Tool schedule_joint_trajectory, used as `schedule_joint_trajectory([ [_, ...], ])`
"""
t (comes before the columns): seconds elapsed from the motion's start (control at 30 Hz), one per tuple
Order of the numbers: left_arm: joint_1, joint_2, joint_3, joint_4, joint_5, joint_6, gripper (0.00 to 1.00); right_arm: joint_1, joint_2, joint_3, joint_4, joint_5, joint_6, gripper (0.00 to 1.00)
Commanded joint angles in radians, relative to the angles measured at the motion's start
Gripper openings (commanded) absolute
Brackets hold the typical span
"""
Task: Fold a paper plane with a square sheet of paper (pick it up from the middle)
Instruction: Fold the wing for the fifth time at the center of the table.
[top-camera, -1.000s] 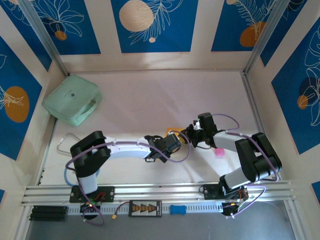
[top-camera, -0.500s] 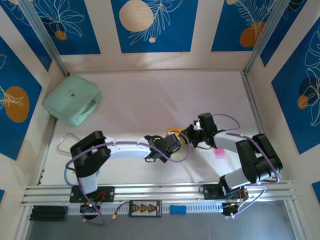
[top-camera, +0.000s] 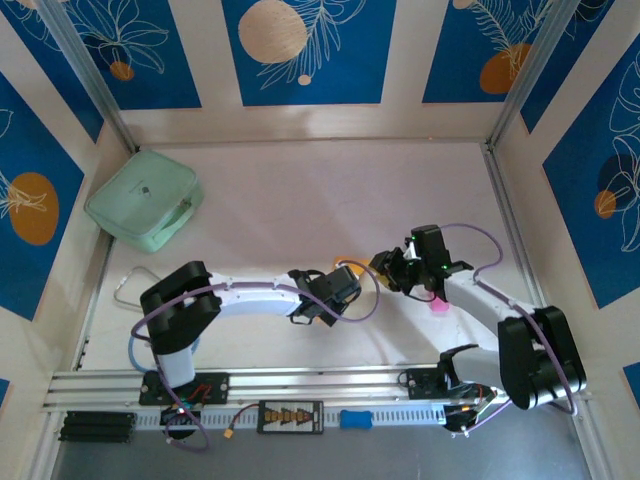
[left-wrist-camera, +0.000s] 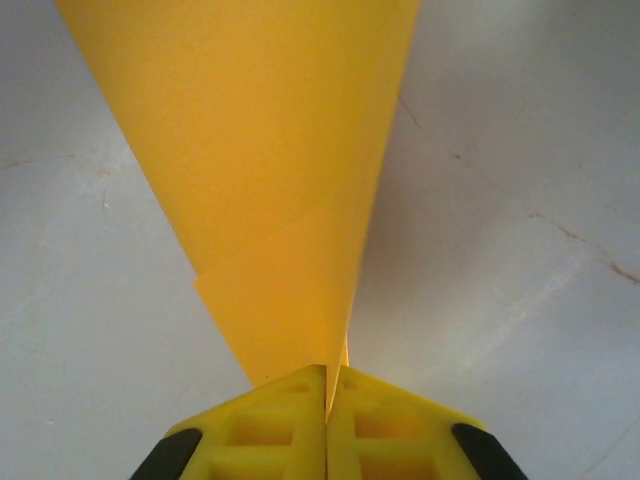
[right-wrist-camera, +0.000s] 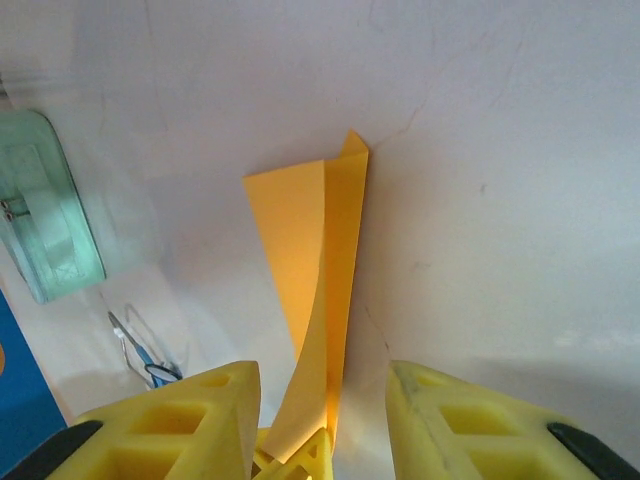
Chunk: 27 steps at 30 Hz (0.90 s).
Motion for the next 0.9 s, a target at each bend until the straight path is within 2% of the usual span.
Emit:
schedule_joint_trajectory([
  [0.0, 0.011, 0.018, -0.003, 0.009, 0.036, -0.016, 0.11, -0.015, -0.034, -0.018, -0.084, 0.018, -0.039, 0.39],
  [0.13, 0.012, 0.006, -0.006, 0.014, 0.046, -0.015, 0.17, -0.021, -0.042, -0.035, -0.077, 0.005, -0.037, 0.40],
  [0.37, 0.012, -0.007, -0.007, 0.020, 0.047, -0.013, 0.18, -0.021, -0.021, -0.040, -0.032, -0.043, -0.027, 0.40],
  [0.57, 0.012, -0.007, -0.008, 0.025, 0.048, -0.009, 0.18, -0.013, 0.019, -0.035, 0.073, -0.143, 0.001, 0.44],
  [0.87, 0.012, -0.004, -0.012, 0.024, 0.038, -0.004, 0.18, 0.057, 0.128, 0.045, 0.090, -0.133, 0.024, 0.45],
])
